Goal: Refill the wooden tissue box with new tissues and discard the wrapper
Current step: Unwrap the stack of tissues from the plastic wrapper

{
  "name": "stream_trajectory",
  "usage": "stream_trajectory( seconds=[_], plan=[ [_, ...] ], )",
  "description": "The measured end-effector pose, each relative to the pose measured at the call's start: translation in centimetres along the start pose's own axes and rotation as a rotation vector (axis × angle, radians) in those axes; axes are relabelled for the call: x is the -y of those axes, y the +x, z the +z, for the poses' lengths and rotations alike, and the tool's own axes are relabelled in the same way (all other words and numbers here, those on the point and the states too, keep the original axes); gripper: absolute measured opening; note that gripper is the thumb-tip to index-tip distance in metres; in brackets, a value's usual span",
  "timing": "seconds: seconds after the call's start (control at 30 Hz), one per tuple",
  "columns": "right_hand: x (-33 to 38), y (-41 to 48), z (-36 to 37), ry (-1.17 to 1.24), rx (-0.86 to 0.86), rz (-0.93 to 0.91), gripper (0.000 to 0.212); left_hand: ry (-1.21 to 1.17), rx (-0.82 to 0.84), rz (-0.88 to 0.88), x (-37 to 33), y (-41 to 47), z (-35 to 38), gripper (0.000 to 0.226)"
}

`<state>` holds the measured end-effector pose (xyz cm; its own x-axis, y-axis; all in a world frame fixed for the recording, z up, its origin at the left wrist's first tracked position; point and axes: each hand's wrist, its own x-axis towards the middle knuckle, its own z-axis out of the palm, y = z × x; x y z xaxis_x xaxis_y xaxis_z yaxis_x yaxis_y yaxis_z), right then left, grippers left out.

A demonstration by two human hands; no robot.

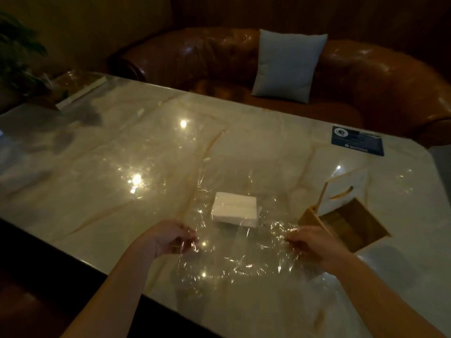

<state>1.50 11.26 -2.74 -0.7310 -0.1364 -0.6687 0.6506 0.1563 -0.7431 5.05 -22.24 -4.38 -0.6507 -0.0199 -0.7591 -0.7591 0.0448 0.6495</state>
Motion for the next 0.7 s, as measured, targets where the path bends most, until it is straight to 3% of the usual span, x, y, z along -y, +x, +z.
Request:
stream_trajectory(
  seconds=[0.1,0.17,0.3,0.47,0.7],
  plan=[
    [-2.3,0.2,0.3,-0.163,0.039,0.090,0.013,0.230,0.026,-0.098,1.4,0.0,0.1,0.015],
    [-2.8,0.2,0.6,-0.170,0.062,0.100,0.011,0.257,0.047,-0.112,1.4,0.0,0.1,0.015],
    [-2.3,1.1,1.1,0.180,0.044,0.139,0.012,0.043,0.023,-0.064,0.6,0.5,0.5,0.010],
    [-0.9,1.1,2.1,0.191,0.016,0.079,0.015,-0.096,-0.103,-0.007,0.1,1.0,1.5,0.010],
    [3.9,0.6,2.5,0.261,0.024,-0.028,0.028,-0.289,-0.076,0.113,-4.2,0.1,1.1,0.018]
  ],
)
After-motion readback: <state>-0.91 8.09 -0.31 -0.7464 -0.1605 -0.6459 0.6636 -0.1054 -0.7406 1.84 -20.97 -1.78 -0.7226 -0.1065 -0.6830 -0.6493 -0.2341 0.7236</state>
